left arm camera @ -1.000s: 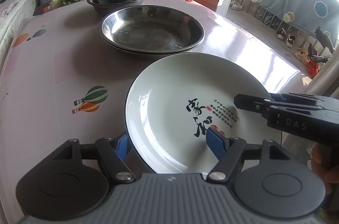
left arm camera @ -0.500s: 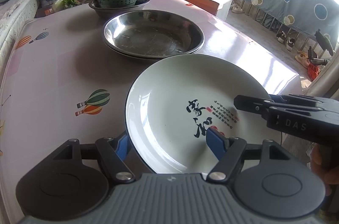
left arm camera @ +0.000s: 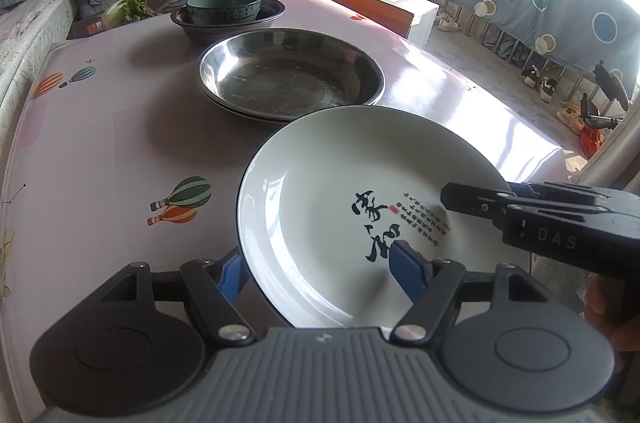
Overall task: Organize plates and bowls
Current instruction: 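Carry the white plate with both grippers over the stacked steel plates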
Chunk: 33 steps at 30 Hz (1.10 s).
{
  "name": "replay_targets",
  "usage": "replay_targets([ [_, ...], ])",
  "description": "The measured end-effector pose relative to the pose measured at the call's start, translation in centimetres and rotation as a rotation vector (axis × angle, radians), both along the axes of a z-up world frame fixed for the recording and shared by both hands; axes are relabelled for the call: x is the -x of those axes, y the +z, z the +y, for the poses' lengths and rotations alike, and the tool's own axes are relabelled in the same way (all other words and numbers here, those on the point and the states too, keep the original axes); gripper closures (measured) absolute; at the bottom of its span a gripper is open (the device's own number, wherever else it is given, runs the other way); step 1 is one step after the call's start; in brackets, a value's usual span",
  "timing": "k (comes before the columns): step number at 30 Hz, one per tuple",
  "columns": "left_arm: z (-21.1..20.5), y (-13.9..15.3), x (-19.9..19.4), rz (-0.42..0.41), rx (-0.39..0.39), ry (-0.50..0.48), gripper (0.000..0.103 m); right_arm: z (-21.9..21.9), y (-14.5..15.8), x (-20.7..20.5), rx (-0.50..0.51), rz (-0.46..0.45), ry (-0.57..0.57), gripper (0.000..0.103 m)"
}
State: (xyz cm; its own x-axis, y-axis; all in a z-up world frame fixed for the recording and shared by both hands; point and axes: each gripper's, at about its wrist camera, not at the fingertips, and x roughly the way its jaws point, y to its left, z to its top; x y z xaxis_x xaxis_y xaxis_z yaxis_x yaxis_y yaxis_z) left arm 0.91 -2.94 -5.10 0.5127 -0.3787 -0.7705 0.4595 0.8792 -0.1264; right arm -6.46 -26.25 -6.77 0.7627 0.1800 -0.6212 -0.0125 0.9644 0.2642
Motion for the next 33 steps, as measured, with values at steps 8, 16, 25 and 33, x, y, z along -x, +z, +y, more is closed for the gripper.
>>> replay_targets([
  [8,0.12,0.26,0.1,-0.004,0.008,0.005,0.029,0.04,0.37,0.15,-0.002,-0.008,-0.002,0.071],
  [16,0.22,0.43,0.1,-0.007,0.014,0.011,0.029,0.02,0.34,0.19,-0.002,-0.009,-0.002,0.071],
  [25,0.33,0.7,0.09,-0.013,0.02,0.019,0.029,0.03,0.42,0.21,-0.002,-0.01,-0.001,0.071],
  [33,0.55,0.89,0.25,-0.02,0.025,0.027,0.029,0.2,0.91,0.15,-0.004,-0.014,-0.001,0.071],
])
